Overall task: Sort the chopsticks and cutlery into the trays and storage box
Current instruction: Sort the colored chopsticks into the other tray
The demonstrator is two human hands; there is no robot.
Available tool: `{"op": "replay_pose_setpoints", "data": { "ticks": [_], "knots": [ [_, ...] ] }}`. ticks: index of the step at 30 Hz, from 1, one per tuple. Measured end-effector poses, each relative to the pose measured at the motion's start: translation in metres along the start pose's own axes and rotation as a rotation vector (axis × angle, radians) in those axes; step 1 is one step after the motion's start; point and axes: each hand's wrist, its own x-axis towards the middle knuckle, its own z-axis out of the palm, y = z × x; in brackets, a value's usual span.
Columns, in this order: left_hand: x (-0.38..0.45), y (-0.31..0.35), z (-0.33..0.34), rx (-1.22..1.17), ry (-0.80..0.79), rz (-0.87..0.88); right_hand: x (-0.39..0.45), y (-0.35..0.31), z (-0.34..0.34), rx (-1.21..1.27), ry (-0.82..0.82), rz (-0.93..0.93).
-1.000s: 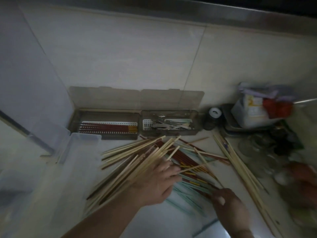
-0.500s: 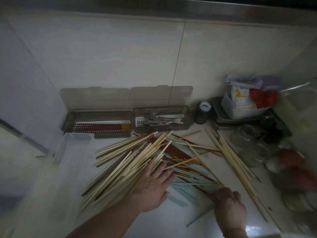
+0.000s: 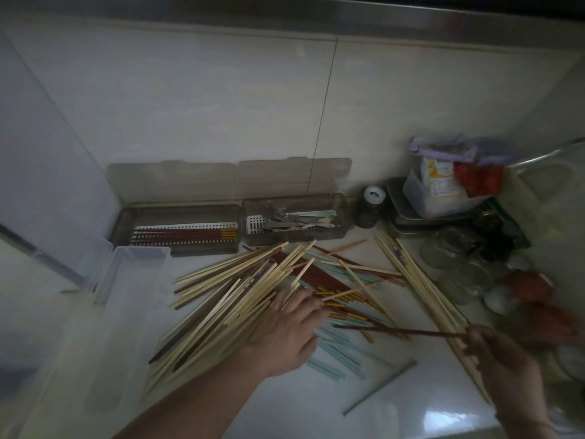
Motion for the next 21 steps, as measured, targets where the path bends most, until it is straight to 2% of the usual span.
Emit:
{"op": "replay_pose_setpoints", "data": {
  "ticks": [3, 6, 9, 11, 13, 17, 21],
  "knots": [
    [0.015, 0.001, -0.011, -0.09, 0.105, -0.04, 0.003, -0.015, 0.005, 0.097, 0.002, -0.008],
    [0.023, -0.001, -0.018, -0.103, 0.18, 0.005, 0.005, -0.032, 0.017, 0.194, -0.025, -0.001],
    [0.023, -0.01, -0.025, -0.096, 0.234, 0.04, 0.002, -0.054, 0.038, 0.27, -0.096, 0.014],
    [0.017, -0.023, -0.03, -0.111, 0.211, 0.013, -0.003, -0.073, 0.051, 0.297, -0.181, 0.044],
    [0.005, -0.044, -0.04, -0.142, 0.155, -0.065, -0.008, -0.087, 0.062, 0.194, -0.289, -0.01],
    [-0.02, -0.094, -0.055, -0.053, 0.146, -0.171, -0.019, -0.114, 0.092, -0.164, -0.56, -0.266],
    [-0.037, -0.129, -0.07, -0.016, 0.304, -0.245, -0.02, -0.142, 0.15, -0.327, -0.587, -0.506]
  ]
}}
